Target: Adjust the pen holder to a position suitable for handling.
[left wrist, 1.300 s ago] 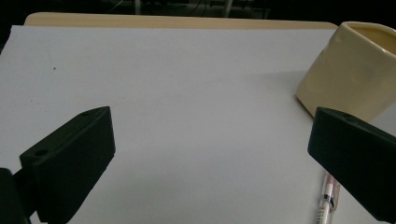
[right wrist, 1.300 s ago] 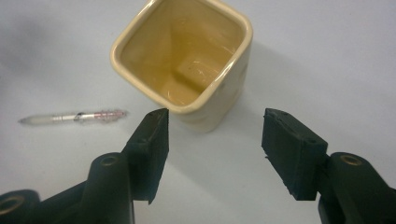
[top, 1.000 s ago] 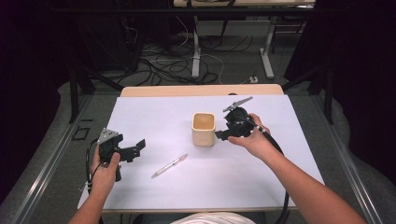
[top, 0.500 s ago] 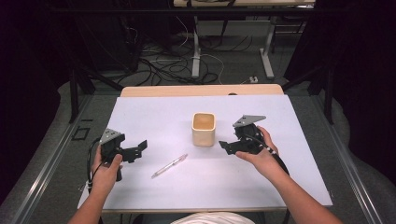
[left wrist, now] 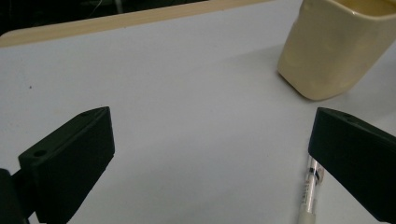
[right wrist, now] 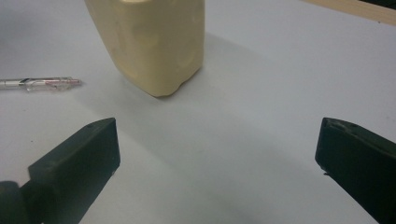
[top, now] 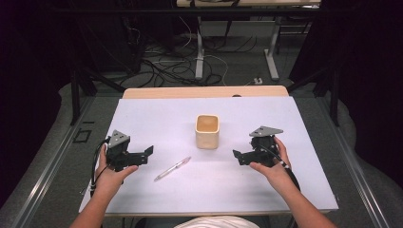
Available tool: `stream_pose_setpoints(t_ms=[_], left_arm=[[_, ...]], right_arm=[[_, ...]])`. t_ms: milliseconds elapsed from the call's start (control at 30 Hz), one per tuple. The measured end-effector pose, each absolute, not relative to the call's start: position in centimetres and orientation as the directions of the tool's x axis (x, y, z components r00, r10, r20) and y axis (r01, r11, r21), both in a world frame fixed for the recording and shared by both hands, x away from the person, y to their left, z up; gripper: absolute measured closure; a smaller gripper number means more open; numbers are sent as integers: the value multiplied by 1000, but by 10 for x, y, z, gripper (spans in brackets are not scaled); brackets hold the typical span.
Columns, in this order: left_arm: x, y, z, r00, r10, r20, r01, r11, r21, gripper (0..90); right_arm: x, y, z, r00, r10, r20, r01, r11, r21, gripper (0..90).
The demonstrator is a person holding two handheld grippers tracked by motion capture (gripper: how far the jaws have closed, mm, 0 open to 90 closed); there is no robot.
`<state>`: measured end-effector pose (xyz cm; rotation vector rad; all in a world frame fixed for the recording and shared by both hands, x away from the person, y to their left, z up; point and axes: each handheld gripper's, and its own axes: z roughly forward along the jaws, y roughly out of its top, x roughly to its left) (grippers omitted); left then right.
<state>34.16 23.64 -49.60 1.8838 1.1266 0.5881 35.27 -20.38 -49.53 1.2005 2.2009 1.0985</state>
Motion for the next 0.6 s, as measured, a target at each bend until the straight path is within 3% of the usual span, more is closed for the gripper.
stream_pose_setpoints(t_ms=[333,600], left_arm=[[336,217,-490,561,827,30,456,-339,823,34],[334,208,-487,608,792,53,471,-414,779,143]], right_arm=[[353,-216,-500,-528,849,5,527,323,786,0],[351,-221,-500,-521,853,-20,504,327,799,0]])
